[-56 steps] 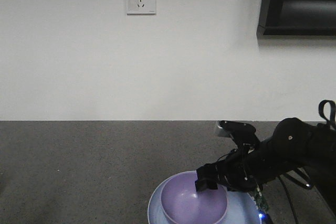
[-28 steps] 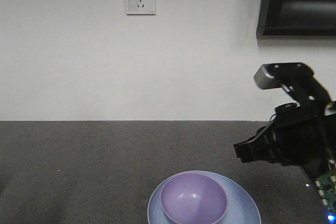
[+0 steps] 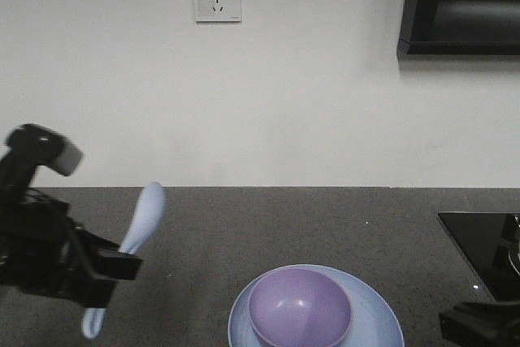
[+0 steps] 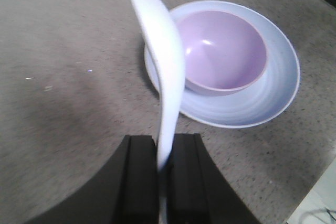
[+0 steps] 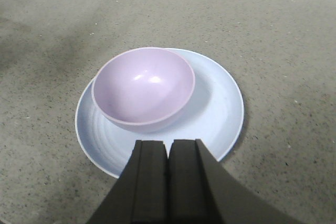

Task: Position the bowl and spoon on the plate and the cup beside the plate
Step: 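Lower the white spoon into the bowl with the left gripper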

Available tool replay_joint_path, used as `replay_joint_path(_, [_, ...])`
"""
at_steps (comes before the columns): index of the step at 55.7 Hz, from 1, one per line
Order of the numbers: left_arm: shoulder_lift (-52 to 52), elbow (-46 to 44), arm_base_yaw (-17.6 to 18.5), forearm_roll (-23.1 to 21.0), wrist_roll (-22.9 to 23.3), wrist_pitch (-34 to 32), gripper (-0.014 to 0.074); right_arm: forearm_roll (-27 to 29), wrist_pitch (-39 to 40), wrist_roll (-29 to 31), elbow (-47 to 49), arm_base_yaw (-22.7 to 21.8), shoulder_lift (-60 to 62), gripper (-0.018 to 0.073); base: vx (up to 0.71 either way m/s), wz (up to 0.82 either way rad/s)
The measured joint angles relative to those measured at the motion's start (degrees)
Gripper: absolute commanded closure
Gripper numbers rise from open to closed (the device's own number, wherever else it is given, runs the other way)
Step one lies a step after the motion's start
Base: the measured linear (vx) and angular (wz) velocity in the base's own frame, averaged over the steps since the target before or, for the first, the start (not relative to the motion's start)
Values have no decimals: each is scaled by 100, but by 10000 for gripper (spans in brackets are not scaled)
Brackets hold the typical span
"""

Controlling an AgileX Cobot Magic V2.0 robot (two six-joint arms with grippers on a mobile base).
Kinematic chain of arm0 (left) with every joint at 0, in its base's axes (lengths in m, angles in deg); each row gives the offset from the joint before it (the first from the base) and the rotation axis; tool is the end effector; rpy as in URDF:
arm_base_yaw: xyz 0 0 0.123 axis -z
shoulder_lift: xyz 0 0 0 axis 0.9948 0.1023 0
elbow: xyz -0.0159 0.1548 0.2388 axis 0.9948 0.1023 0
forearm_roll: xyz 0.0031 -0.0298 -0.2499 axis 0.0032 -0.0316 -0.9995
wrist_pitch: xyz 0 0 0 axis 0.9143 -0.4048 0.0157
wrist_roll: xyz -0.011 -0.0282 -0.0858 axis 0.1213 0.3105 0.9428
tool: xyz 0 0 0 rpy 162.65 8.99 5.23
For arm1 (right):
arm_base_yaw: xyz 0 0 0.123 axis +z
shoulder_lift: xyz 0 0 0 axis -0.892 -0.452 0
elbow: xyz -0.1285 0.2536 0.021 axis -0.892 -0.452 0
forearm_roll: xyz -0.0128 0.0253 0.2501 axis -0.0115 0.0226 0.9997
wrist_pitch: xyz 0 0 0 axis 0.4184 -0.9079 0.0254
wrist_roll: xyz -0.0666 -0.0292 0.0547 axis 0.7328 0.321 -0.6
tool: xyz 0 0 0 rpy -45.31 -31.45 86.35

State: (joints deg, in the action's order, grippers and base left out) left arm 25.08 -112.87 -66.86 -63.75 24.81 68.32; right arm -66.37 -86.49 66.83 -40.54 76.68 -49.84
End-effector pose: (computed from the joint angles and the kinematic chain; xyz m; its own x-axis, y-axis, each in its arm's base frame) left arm 0.2449 -0.1172 0.3669 -0.5587 0.3591 -0.7476 0.6792 0.7154 -0.1639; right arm 0.1510 0.0553 0.3352 -0.4851 -0.1373 -0.8636 -0.4086 0.9088 0.0850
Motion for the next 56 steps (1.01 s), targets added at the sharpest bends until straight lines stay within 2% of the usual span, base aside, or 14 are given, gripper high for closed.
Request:
replay_joint_path(8, [1178, -676, 436, -39, -24, 280, 596, -109, 187, 6, -430, 0, 445, 568, 0, 0])
replay_joint_path(21, [2649, -1876, 1138, -69, 40, 762, 596, -190, 184, 6, -527, 0, 645, 568, 0, 0])
replay_joint_path(29, [3254, -2463, 1358, -74, 306, 932, 594, -207, 163, 6, -527, 0, 650, 568, 0, 0])
replay_joint_path(37, [3637, -2784, 1415, -62, 605, 1040, 573, -207, 163, 10, -527, 0, 650, 568, 0, 0])
replay_joint_path(45, [3775, -2829, 1415, -14, 681, 1040, 489, -207, 163, 10, -527, 0, 650, 568, 0, 0])
replay_joint_path(56, [3775, -2847, 1415, -2, 664, 1040, 280, -207, 159, 10, -527, 0, 650, 568, 0, 0])
